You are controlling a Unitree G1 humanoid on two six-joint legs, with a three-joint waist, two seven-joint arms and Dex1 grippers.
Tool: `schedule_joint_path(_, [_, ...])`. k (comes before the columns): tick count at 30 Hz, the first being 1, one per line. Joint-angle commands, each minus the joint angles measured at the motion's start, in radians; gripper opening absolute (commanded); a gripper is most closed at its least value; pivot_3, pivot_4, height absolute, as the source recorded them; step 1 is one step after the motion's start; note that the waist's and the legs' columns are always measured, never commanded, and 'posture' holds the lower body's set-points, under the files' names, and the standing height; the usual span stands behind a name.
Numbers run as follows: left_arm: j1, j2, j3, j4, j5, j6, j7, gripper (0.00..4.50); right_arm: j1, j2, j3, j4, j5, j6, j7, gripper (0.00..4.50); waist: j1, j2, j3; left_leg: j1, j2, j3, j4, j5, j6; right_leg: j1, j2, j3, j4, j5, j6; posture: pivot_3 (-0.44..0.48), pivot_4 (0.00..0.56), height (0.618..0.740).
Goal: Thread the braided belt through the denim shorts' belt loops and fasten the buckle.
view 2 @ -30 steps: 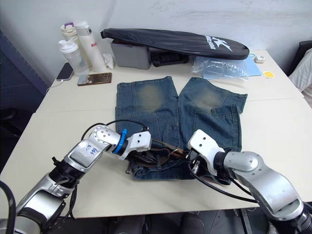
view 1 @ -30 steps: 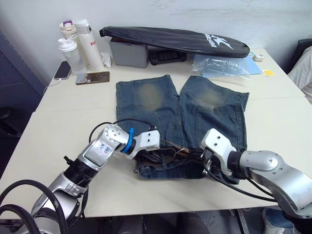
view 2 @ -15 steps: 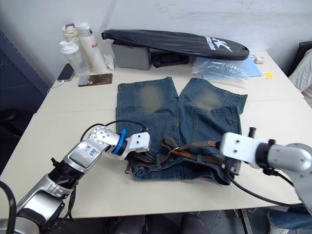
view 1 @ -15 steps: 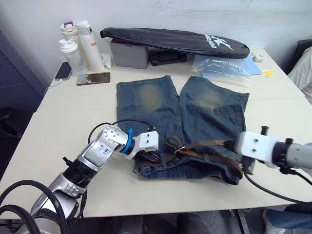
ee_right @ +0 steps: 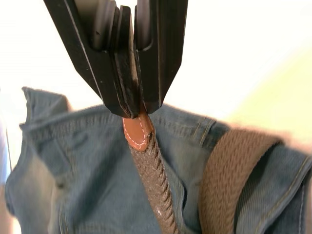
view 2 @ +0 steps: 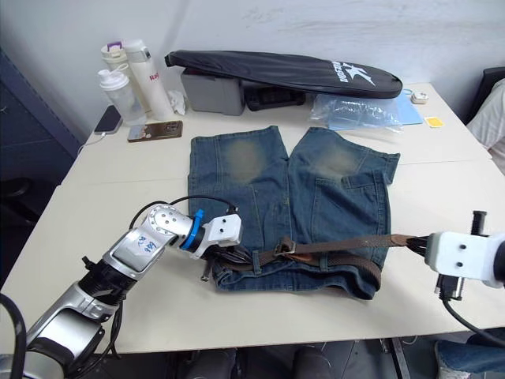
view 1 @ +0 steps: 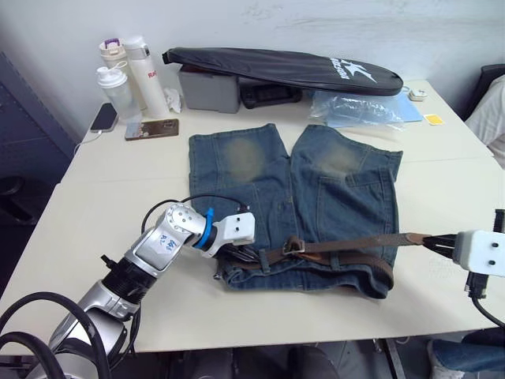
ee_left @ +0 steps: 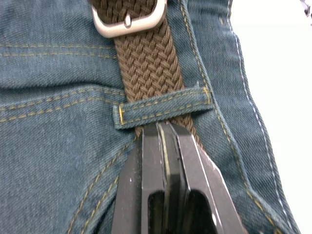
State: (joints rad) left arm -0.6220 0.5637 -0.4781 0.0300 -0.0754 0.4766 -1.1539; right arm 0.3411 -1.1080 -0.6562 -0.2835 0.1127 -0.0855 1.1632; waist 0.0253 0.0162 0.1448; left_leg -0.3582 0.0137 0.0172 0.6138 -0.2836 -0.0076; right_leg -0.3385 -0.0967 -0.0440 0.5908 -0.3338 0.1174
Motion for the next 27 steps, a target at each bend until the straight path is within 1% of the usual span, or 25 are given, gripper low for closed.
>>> schedule_joint_path(1, [0.022, 0.042, 0.007, 0.047, 0.037, -0.002, 0.000, 0.00, 0.023, 0.013, -0.096, 0.035, -0.009, -0.015, 0.015, 0.03, -0.001, 0.000, 0.000, 0.001, 0.000, 0.001, 0.000, 0.000, 0.000, 0.000, 0.000, 0.001, 0.000, 0.000, -0.001, 0.000, 0.150, 0.740])
schedule_joint_path(8, [0.033, 0.048, 0.015, 0.056, 0.033, -0.015, -0.007, 0.00, 0.048, 0.017, -0.139, 0.064, -0.011, -0.028, 0.025, 0.03, 0.000, 0.000, 0.000, 0.003, 0.001, 0.003, -0.001, -0.001, 0.000, 0.000, 0.000, 0.005, 0.000, -0.001, -0.002, 0.000, 0.150, 0.740])
schedule_joint_path(13, [0.037, 0.050, 0.027, 0.062, 0.029, -0.018, -0.014, 0.00, 0.050, 0.054, -0.106, -0.034, 0.041, 0.071, 0.007, 0.03, 0.000, 0.000, 0.000, 0.003, 0.002, 0.003, -0.001, -0.001, -0.001, 0.000, -0.001, 0.008, 0.000, -0.001, -0.002, 0.000, 0.150, 0.740])
schedule_joint_path(21, [0.030, 0.062, 0.067, 0.064, -0.030, -0.027, -0.090, 0.00, 0.081, 0.129, -0.138, -0.132, 0.105, 0.202, -0.002, 0.03, -0.003, 0.000, 0.000, 0.003, 0.002, 0.004, -0.002, -0.002, -0.002, -0.001, 0.001, 0.014, 0.001, -0.002, -0.003, 0.000, 0.150, 0.740])
schedule_joint_path(24, [0.025, 0.059, 0.083, 0.063, -0.041, -0.022, -0.093, 0.00, 0.126, 0.163, -0.117, -0.159, 0.103, 0.226, 0.004, 1.13, -0.002, -0.001, 0.001, 0.003, 0.003, 0.005, -0.002, -0.002, -0.002, -0.001, 0.001, 0.015, 0.001, -0.002, -0.003, 0.000, 0.150, 0.740])
schedule_joint_path(26, [0.021, 0.059, 0.090, 0.060, -0.047, -0.018, -0.099, 0.00, 0.155, 0.178, -0.090, -0.184, 0.109, 0.252, 0.006, 2.21, -0.002, -0.001, 0.001, 0.003, 0.003, 0.005, -0.002, -0.002, -0.001, -0.001, 0.001, 0.017, 0.001, -0.002, -0.003, 0.000, 0.150, 0.740])
schedule_joint_path(27, [0.019, 0.060, 0.096, 0.057, -0.055, -0.013, -0.104, 0.00, 0.154, 0.185, -0.079, -0.195, 0.124, 0.271, -0.001, 2.50, -0.002, -0.001, 0.001, 0.003, 0.003, 0.005, -0.002, -0.003, -0.001, -0.001, 0.001, 0.018, 0.001, -0.002, -0.003, 0.000, 0.150, 0.740])
